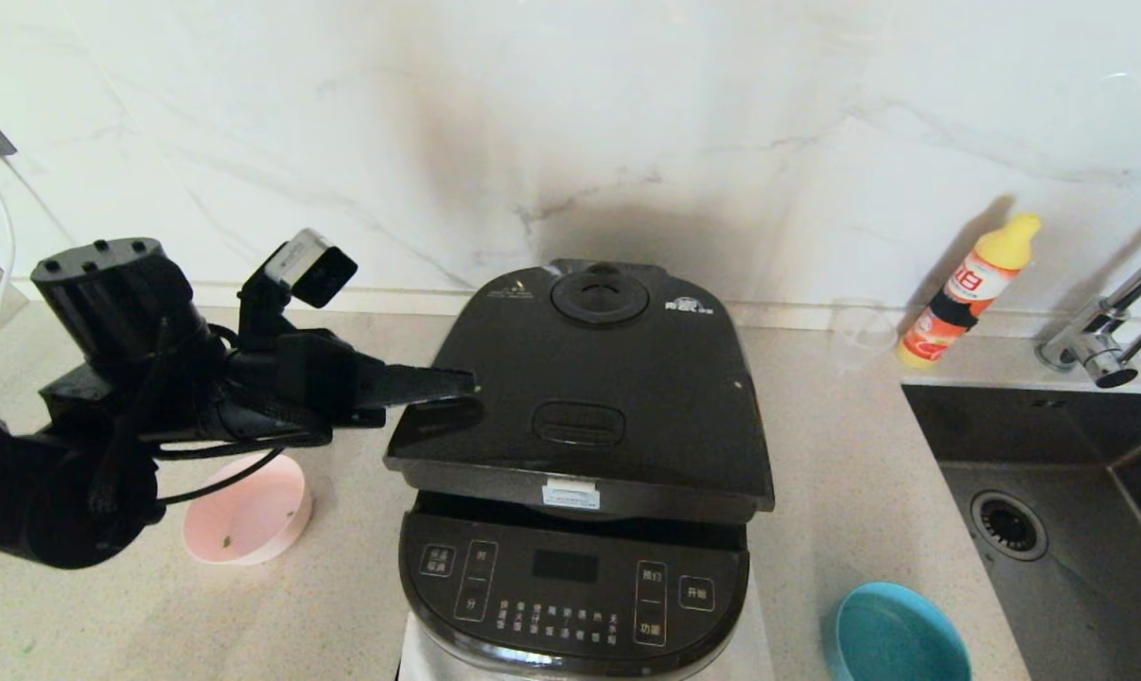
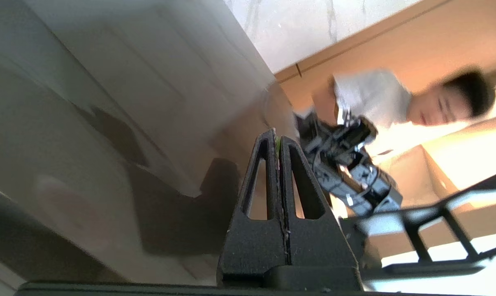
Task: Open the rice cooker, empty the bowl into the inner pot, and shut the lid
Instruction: Close the rice cooker
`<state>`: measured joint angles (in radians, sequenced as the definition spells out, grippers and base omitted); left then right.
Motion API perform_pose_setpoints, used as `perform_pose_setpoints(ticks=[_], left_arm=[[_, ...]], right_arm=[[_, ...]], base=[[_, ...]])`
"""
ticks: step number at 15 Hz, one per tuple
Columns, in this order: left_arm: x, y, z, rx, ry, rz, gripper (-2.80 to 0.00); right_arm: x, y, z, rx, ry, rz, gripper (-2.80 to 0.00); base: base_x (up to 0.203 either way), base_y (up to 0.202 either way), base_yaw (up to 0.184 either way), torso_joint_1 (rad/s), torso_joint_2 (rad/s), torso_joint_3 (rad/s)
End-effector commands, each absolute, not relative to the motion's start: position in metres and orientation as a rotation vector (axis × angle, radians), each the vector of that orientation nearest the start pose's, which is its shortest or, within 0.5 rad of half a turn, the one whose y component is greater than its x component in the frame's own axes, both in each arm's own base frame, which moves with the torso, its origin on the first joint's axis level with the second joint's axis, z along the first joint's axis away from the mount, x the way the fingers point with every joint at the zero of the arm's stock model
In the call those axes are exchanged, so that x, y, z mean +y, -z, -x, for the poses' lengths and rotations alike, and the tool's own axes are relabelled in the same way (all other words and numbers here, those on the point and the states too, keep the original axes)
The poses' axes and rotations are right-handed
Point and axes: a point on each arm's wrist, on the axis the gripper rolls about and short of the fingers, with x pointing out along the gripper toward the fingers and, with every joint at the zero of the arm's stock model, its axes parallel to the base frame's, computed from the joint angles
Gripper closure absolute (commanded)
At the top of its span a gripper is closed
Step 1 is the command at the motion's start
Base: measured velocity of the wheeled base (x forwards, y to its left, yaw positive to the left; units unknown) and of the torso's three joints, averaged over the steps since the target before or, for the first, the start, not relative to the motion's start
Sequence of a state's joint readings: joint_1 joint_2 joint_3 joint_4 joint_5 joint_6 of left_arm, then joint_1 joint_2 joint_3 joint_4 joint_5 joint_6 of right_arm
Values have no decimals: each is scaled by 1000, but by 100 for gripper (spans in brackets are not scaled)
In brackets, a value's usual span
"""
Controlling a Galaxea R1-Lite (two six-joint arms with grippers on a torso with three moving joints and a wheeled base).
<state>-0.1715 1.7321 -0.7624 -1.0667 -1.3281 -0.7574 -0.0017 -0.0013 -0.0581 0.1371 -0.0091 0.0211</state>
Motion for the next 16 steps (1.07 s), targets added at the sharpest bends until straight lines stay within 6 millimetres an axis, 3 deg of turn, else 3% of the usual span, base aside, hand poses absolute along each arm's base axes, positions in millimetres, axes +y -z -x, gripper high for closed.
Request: perform_pose_setpoints(ticks=[1,8,13,16], left_arm=[[-75,-182,-280,524,1455,572,0],[-80,-132,-278,553,1469,582,0],[-80,-127,-280,559,1464,587,0],[-78,-154,-279,421,1494,503,0]], right_arm=[[0,-77,28,80,12,-21,0],[0,-77,28,80,12,-21,0],[0,-77,28,81,12,-21,0],[0,-77,28,81,12,-21,0]], base=[[0,0,0,0,0,0],[0,0,0,0,0,0],[0,0,0,0,0,0],[0,0,0,0,0,0]])
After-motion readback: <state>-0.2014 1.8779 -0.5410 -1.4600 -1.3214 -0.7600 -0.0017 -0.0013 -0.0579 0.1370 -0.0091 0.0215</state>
